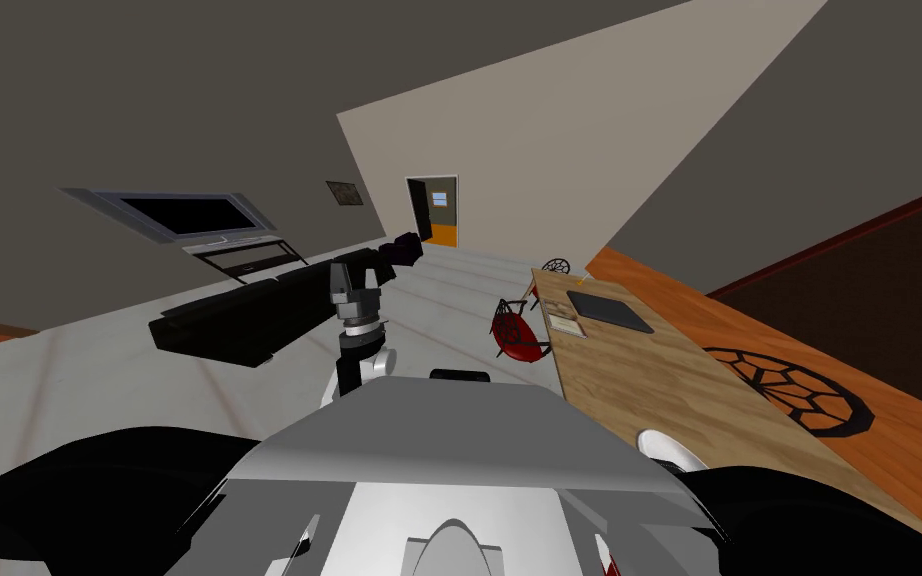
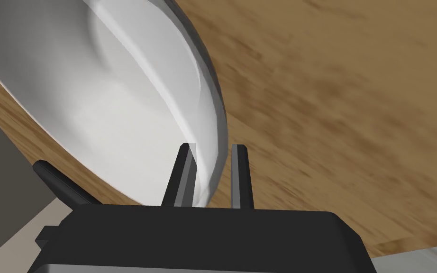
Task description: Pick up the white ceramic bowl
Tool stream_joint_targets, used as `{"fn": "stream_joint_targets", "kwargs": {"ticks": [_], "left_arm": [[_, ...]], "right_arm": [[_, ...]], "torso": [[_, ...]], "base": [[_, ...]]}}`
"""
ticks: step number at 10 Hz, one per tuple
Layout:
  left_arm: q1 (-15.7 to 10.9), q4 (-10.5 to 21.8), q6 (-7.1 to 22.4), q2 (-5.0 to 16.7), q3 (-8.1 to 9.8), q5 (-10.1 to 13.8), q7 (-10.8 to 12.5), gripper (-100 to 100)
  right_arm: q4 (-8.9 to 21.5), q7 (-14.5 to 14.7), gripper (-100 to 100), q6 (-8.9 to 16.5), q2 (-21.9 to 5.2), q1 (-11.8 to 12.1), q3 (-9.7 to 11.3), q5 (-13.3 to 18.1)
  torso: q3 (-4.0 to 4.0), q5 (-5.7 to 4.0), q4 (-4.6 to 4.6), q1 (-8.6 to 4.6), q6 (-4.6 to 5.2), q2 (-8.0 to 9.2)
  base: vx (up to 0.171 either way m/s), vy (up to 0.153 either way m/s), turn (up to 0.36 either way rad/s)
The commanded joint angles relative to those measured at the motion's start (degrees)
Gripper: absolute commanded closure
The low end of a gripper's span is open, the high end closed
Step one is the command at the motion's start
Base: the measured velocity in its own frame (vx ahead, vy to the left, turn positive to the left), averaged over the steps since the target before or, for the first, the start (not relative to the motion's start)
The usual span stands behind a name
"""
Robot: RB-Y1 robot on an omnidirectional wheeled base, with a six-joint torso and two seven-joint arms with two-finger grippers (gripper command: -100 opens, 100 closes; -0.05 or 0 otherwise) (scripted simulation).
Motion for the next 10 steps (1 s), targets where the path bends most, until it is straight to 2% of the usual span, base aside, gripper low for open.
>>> {"fn": "stream_joint_targets", "kwargs": {"ticks": [1, 2, 3, 4, 7, 8, 10], "left_arm": [[0.0, 0.0, 0.0, 0.0, 0.0, 0.0, 0.0, 0], [0.0, 0.0, 0.0, 0.0, 0.0, 0.0, 0.0, 0], [0.02, 0.0, 0.0, 0.0, 0.01, 0.0, 0.0, 0], [0.02, 0.0, 0.0, 0.01, 0.01, 0.0, 0.0, 0], [0.0, 0.0, 0.0, 0.0, 0.0, 0.0, 0.0, 0], [0.0, 0.0, 0.0, 0.0, 0.0, 0.0, 0.0, 0], [0.02, 0.0, 0.0, 0.01, 0.01, 0.0, 0.0, 0]], "right_arm": [[0.0, 0.0, 0, 0.0, 0.0, 0.0, 0.0, 0.0], [-0.34, -2.87, 100, -2.87, 0.84, -2.11, -1.55, 2.86], [-0.34, -4.06, 100, -4.1, 0.84, -2.11, -1.55, 3.97], [-0.34, -5.7, 100, -4.1, 0.84, -2.11, -1.55, 5.84], [-0.34, -6.1, 100, -4.1, 0.84, -2.11, -1.55, 11.12], [-0.71, -8.99, 100, -7.05, 1.72, -4.15, -3.15, 12.87], [-0.71, -11.91, 100, -8.19, 1.72, -4.15, -3.15, 16.09]], "torso": [[0.0, 0.0, 0.0, 0.0, 0.0, 0.0], [0.0, 0.01, 0.0, 0.01, 0.0, 0.0], [-0.15, 0.0, -0.02, -0.09, -0.02, -0.31], [-0.22, 0.03, -0.08, -0.08, 0.05, -0.39], [-0.01, 0.13, 0.01, 0.11, -0.03, -0.02], [0.02, 0.15, 0.01, 0.13, -0.01, 0.03], [-0.2, 0.16, -0.06, 0.05, 0.07, -0.37]], "base": [[0.0, 0.0, 0.0], [0.094, -0.039, -0.348], [0.124, -0.046, -0.388], [0.065, -0.014, -0.15], [0.0, 0.005, 0.01], [0.099, -0.042, -0.347], [0.096, -0.017, -0.29]]}}
